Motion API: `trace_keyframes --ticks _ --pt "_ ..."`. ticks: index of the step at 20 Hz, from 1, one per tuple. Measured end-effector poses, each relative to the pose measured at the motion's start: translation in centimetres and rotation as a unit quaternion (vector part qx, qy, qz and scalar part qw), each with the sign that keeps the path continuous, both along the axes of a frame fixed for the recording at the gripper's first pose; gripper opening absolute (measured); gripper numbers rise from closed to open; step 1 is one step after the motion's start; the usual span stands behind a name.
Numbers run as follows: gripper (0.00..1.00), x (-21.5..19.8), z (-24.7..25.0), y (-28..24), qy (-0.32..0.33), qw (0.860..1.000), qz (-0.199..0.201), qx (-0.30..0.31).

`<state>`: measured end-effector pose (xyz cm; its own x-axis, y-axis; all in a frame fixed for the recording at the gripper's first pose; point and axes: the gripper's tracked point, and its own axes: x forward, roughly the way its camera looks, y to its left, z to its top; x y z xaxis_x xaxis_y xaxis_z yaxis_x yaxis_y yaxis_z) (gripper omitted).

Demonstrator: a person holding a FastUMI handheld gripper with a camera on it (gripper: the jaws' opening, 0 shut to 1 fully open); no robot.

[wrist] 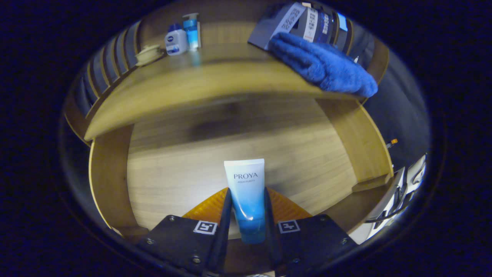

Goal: Pull open the drawer, take out the items inside it, and place them on the countertop above the cabinet.

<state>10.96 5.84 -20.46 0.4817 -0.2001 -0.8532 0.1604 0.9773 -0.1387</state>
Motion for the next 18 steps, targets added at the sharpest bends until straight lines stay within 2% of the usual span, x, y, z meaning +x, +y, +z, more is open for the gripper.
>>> trace_keyframes --ticks 5,10,15,18 --pt "0.43 2.1 5.7 0.4 -0.065 0.997 0.017 -0.025" --pt "0.43 7.7 9.1 1.2 -0.108 0.993 0.046 -0.025" --pt "0.42 14.7 9.3 2.7 -0.136 0.988 0.070 0.017" --pt "0.42 16.9 8.1 2.0 -0.127 0.989 0.073 0.019"
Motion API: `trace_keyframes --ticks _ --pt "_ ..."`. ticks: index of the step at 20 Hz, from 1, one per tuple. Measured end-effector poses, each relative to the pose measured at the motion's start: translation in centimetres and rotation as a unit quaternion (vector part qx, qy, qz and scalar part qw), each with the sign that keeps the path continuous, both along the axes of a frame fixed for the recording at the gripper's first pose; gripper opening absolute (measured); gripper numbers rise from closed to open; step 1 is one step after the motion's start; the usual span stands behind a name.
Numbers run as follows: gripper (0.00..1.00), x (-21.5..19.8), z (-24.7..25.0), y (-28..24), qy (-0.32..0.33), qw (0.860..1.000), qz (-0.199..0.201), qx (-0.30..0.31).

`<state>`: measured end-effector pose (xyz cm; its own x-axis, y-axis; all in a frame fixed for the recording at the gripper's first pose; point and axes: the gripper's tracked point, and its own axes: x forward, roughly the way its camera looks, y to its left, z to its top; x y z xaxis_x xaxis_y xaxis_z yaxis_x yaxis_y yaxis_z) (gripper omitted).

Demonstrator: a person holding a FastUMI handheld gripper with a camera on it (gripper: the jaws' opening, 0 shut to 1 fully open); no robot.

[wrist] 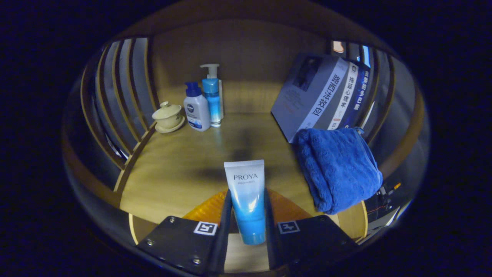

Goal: Pull open the drawer, take out the items inside it, and place them on the countertop above the cabinet.

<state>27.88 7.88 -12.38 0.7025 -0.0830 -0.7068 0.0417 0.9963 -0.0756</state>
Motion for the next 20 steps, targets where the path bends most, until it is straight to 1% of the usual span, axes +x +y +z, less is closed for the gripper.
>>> trace_keyframes --ticks 4,10,11,12,14,15,17,20 --pt "0.43 1.9 -1.0 -0.1 -0.006 1.000 0.004 0.011" --pt "0.43 2.4 -2.5 0.0 0.001 1.000 0.013 0.004" --pt "0.46 2.5 -2.4 0.1 -0.003 1.000 0.015 0.005" --pt "0.49 2.4 -1.9 0.1 -0.011 1.000 0.015 0.004" --pt "0.49 2.2 -0.4 0.4 -0.037 0.999 0.021 0.005" --pt "0.53 1.8 0.7 0.4 -0.055 0.998 0.021 0.003" --pt "0.53 0.7 3.3 0.5 -0.091 0.995 0.025 0.002" --pt "0.52 -2.5 6.8 0.2 -0.147 0.989 0.024 0.002"
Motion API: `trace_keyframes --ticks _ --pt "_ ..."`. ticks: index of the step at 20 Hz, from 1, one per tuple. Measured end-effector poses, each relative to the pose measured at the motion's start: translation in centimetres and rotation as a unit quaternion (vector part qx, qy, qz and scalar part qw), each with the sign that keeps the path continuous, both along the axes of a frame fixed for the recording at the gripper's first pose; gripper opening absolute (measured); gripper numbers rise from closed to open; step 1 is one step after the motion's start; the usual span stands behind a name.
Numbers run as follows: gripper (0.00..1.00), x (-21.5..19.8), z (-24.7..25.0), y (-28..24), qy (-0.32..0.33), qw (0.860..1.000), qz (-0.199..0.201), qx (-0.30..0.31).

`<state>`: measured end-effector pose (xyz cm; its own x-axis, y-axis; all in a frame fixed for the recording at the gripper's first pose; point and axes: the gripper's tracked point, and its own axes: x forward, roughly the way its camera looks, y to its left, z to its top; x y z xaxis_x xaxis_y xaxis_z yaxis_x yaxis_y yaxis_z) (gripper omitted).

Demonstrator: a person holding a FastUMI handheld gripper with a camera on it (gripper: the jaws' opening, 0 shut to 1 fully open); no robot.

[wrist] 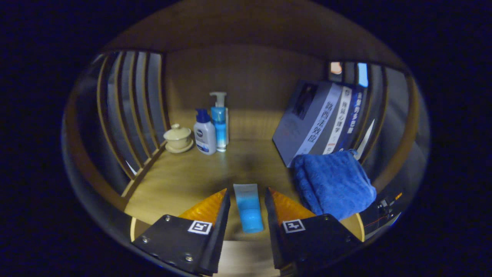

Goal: Pull open the drawer, take out the items inside it, and place them on the countertop above the cabinet.

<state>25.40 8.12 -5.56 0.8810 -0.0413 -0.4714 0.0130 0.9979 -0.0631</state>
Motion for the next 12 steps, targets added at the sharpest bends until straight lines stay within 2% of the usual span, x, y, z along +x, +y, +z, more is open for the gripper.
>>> trace_keyframes --ticks 6,12 --pt "0.52 -9.3 2.1 -1.5 -0.072 0.997 -0.019 -0.008" --pt "0.52 -18.1 1.0 -1.1 -0.125 0.992 0.000 0.015"
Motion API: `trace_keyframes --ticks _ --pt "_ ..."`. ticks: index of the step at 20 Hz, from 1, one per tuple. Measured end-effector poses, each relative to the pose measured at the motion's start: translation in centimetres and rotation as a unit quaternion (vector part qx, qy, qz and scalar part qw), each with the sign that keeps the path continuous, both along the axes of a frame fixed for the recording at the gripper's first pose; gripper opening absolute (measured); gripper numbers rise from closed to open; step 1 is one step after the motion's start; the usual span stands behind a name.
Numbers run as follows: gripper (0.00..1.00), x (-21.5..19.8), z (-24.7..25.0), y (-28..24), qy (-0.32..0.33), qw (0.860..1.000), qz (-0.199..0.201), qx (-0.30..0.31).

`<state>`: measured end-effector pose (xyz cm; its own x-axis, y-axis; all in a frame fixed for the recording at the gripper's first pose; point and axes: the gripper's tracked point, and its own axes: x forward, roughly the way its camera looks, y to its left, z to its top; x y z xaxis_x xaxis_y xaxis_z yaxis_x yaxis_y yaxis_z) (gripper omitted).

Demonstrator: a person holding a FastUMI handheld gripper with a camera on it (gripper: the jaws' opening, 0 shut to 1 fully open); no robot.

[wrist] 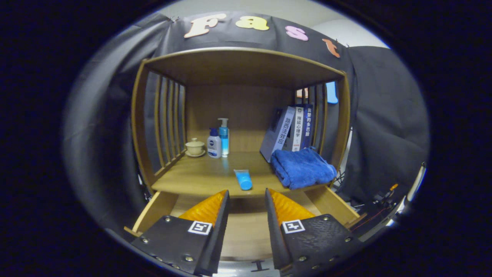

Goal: Pull open the drawer, take out the items inside it, and place them on the countertop above the cabinet.

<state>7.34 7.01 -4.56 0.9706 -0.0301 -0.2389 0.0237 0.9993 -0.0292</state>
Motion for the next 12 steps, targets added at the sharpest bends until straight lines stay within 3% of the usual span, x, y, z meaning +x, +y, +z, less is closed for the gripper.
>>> trace_keyframes --ticks 5,12 --pt "0.52 -5.6 -3.8 -0.2 0.000 1.000 0.022 0.004" --pt "0.56 -8.6 -9.7 -0.6 0.032 0.999 0.022 0.038"
